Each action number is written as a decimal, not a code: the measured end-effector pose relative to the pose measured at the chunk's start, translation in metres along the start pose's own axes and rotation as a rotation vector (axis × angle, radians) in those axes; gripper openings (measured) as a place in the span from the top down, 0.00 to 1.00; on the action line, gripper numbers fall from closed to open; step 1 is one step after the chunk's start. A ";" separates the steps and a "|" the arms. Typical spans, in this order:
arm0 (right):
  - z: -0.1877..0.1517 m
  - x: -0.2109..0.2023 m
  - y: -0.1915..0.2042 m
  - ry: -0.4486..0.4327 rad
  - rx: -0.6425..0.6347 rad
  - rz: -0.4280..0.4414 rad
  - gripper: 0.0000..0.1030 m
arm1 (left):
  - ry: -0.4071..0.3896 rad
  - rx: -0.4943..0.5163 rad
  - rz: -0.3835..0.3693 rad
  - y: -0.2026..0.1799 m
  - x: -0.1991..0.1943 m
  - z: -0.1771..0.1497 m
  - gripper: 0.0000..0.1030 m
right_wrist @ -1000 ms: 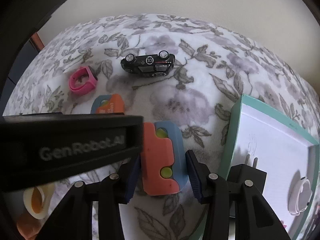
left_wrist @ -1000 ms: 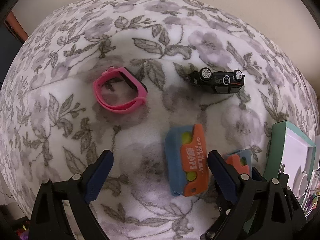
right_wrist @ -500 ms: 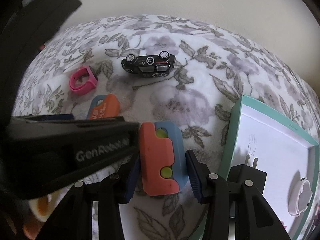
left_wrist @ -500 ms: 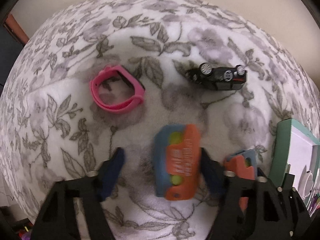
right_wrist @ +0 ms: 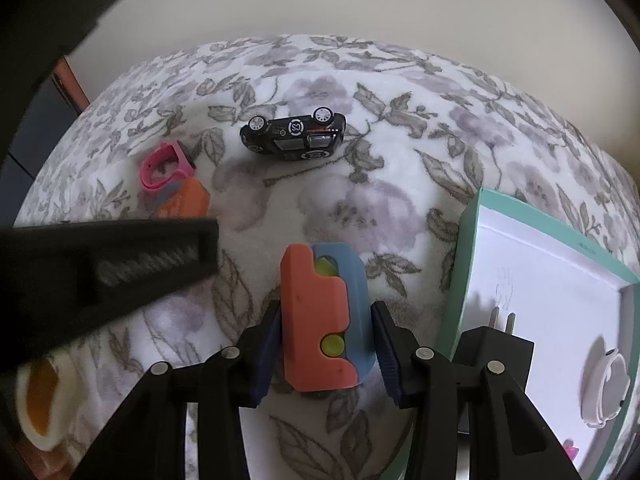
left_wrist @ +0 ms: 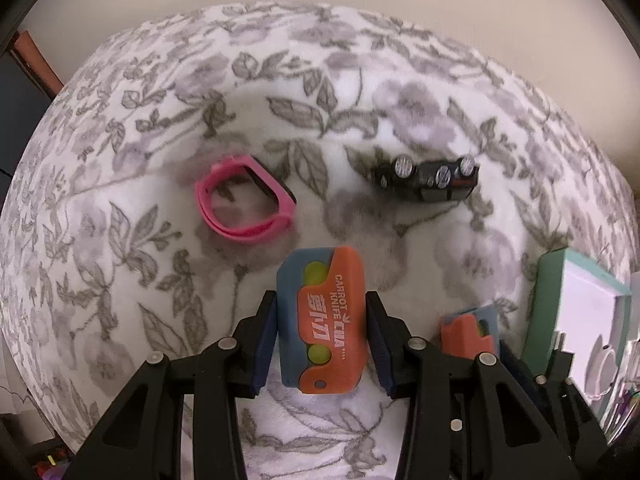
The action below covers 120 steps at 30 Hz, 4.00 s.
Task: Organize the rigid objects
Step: 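Grasp one orange-blue toy knife with the left tool while the right tool grasps the other, then carry both toy knives into the tray while both tools open to release, then withdraw both tools from the tray toward the pink band and black toy car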
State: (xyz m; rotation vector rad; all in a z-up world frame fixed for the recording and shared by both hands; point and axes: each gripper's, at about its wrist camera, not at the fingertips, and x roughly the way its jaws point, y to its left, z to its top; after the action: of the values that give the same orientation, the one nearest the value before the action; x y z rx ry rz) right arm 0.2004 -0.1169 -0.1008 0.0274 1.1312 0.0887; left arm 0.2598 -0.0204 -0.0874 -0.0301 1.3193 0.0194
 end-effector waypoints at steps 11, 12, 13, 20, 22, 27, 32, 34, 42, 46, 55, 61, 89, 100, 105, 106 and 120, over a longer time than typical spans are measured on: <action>0.016 -0.057 -0.020 -0.121 0.080 0.080 0.55 | -0.148 -0.025 -0.074 0.011 -0.071 0.010 0.57; 0.017 -0.064 -0.023 -0.136 0.084 0.082 0.55 | -0.161 -0.024 -0.086 0.011 -0.079 0.010 0.57; 0.019 -0.071 -0.024 -0.149 0.088 0.084 0.55 | -0.171 -0.022 -0.094 0.006 -0.083 0.011 0.57; 0.021 -0.119 -0.056 -0.238 0.143 0.080 0.55 | -0.225 0.013 -0.146 -0.013 -0.111 0.009 0.57; 0.019 -0.134 -0.069 -0.267 0.160 0.061 0.55 | -0.239 0.029 -0.160 -0.020 -0.119 0.006 0.57; 0.012 -0.158 -0.111 -0.302 0.230 -0.023 0.55 | -0.253 0.096 -0.184 -0.046 -0.130 -0.003 0.57; 0.003 -0.167 -0.147 -0.300 0.296 -0.074 0.55 | -0.232 0.169 -0.208 -0.078 -0.129 -0.015 0.57; -0.002 -0.168 -0.157 -0.292 0.308 -0.085 0.55 | -0.220 0.202 -0.211 -0.092 -0.126 -0.020 0.57; -0.018 -0.106 -0.183 -0.108 0.323 -0.092 0.55 | -0.148 0.314 -0.212 -0.141 -0.096 -0.045 0.57; -0.025 -0.082 -0.188 -0.053 0.337 -0.081 0.55 | -0.124 0.340 -0.218 -0.154 -0.082 -0.052 0.57; -0.033 -0.065 -0.195 0.002 0.363 -0.098 0.55 | -0.056 0.360 -0.239 -0.164 -0.057 -0.060 0.57; -0.035 -0.068 -0.202 0.008 0.371 -0.127 0.55 | -0.048 0.377 -0.260 -0.171 -0.056 -0.065 0.57; -0.027 -0.085 -0.199 -0.044 0.361 -0.167 0.36 | -0.152 0.306 -0.157 -0.147 -0.069 -0.044 0.35; -0.023 -0.084 -0.193 -0.067 0.355 -0.157 0.31 | -0.198 0.287 -0.126 -0.141 -0.072 -0.040 0.35; -0.022 -0.086 -0.191 -0.086 0.355 -0.149 0.29 | -0.216 0.268 -0.113 -0.138 -0.073 -0.037 0.31; -0.022 -0.086 -0.192 -0.091 0.357 -0.148 0.27 | -0.213 0.258 -0.120 -0.136 -0.072 -0.036 0.22; -0.022 -0.080 -0.190 -0.094 0.362 -0.135 0.00 | -0.149 0.148 -0.128 -0.112 -0.056 -0.026 0.14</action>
State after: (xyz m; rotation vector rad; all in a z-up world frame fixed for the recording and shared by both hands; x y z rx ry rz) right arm 0.1575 -0.3132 -0.0510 0.2746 1.0403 -0.2365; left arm 0.2239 -0.1333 -0.0389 0.0133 1.1644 -0.1817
